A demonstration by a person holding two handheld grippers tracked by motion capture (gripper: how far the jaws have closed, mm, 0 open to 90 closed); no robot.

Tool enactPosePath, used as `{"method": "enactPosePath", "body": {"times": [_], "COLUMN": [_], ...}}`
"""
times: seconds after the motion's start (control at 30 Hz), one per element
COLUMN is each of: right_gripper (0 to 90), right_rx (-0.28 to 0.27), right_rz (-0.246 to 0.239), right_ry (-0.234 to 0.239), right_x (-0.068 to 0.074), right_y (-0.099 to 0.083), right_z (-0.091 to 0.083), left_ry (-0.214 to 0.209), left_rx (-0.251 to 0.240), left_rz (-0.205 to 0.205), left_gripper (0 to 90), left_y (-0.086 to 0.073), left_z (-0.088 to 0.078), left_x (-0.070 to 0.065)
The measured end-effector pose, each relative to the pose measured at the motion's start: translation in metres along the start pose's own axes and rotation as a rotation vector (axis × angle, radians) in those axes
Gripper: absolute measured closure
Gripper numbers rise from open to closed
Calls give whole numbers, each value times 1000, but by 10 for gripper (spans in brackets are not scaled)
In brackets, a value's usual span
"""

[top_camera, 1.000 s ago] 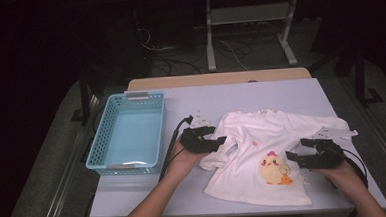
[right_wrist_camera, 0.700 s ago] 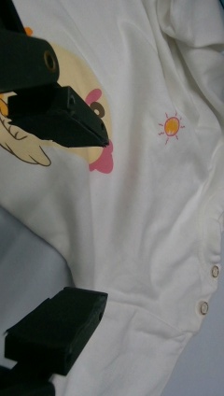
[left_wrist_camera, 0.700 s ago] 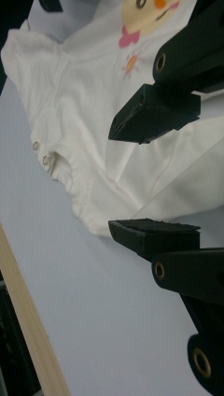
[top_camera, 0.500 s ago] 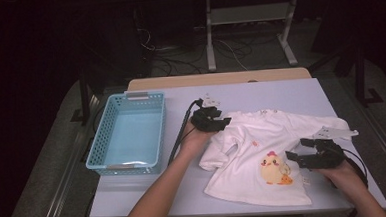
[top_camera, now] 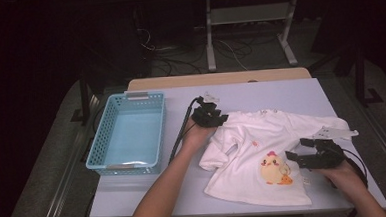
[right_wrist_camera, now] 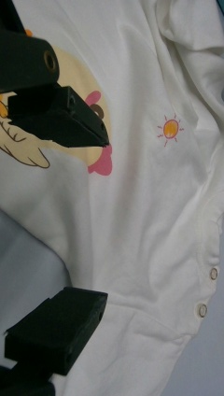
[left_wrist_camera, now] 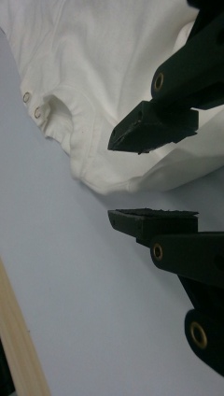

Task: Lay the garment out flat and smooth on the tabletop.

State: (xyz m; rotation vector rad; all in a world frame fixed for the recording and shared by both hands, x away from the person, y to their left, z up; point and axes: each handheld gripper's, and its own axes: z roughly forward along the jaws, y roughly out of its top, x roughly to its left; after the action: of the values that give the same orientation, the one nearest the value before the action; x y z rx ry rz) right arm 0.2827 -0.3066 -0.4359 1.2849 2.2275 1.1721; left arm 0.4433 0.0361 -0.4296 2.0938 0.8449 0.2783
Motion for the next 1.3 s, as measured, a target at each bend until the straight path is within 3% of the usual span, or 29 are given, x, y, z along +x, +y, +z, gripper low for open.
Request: {"method": "enactPosePath", "body": {"times": [0.3,0.43,0.63,0.87,1.03,1.17,1.3], "right_gripper": [193,193,194,193,194,193,193], "right_rx": [5,4,2,1,3,5,4], "right_rz": [-2,-2,-5,-5,-1,-2,-3], "right_ry": [-4,-5,-5,-3,-5,-3,-4], "right_x": [0,0,0,-1,-1,-1,-2], "right_y": [0,0,0,-1,-1,-1,-1], "right_z": [0,-1,-1,-1,-1,-1,-1], "left_ry": [-9,26,81,149,172,171,174], "left_rx": [51,60,26,27,40,50,35], "left_rz": [3,16,8,-1,-30,-38,-48], "left_gripper": [778,849,855,855,854,848,731], "left_y": [2,4,13,18,11,8,10], "left_z": [13,18,21,22,26,29,26], "left_x": [3,4,15,31,44,46,44]}}
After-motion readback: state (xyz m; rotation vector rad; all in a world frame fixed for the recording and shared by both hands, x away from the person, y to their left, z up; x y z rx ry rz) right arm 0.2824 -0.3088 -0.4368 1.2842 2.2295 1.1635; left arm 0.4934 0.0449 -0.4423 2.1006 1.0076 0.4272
